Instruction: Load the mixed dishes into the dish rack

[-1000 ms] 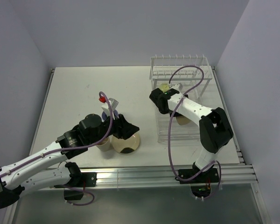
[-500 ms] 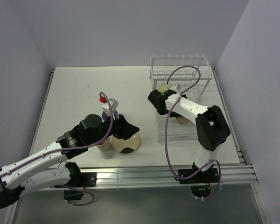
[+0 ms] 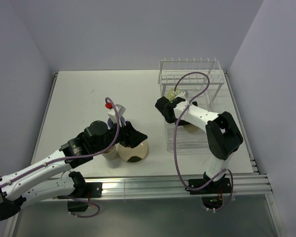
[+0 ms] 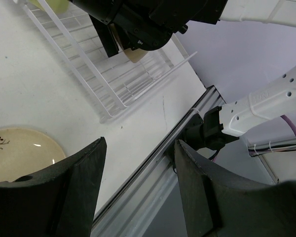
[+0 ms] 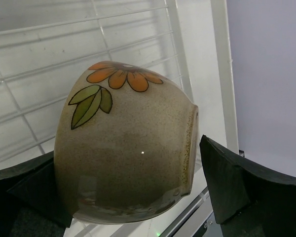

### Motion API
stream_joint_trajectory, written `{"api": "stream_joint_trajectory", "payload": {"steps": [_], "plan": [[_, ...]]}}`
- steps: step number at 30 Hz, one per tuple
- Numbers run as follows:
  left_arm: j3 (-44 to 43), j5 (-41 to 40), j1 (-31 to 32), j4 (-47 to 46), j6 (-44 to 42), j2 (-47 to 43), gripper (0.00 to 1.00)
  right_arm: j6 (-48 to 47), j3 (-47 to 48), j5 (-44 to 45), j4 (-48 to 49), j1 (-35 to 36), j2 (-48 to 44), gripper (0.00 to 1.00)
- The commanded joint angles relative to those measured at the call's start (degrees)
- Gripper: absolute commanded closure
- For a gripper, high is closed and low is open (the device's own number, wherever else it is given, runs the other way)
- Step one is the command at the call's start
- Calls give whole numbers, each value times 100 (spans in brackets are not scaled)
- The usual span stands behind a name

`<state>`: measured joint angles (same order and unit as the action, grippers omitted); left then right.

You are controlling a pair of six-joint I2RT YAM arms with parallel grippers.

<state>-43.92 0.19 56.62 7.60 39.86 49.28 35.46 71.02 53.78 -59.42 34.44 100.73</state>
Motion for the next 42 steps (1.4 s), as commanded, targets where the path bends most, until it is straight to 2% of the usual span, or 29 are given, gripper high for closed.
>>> {"api": "stream_joint_trajectory", "payload": {"steps": [1,5,19,24,42], "plan": [[-20,96,24,-153,-13,-76,36,101,-10,27,167,63,-141,2],[-46,104,24,-136,-13,-76,36,40,-71,-34,246,107,-237,0],[-117,192,24,-206,-4,100,36,-742,-431,-1325,1046,169,-1028,0],[-152,236,24,-197,5,126,36,-909,-423,-1405,1029,169,-862,0],[-161,271,24,-127,48,82,35,-1560,-871,-2275,1697,169,-1345,0]]}}
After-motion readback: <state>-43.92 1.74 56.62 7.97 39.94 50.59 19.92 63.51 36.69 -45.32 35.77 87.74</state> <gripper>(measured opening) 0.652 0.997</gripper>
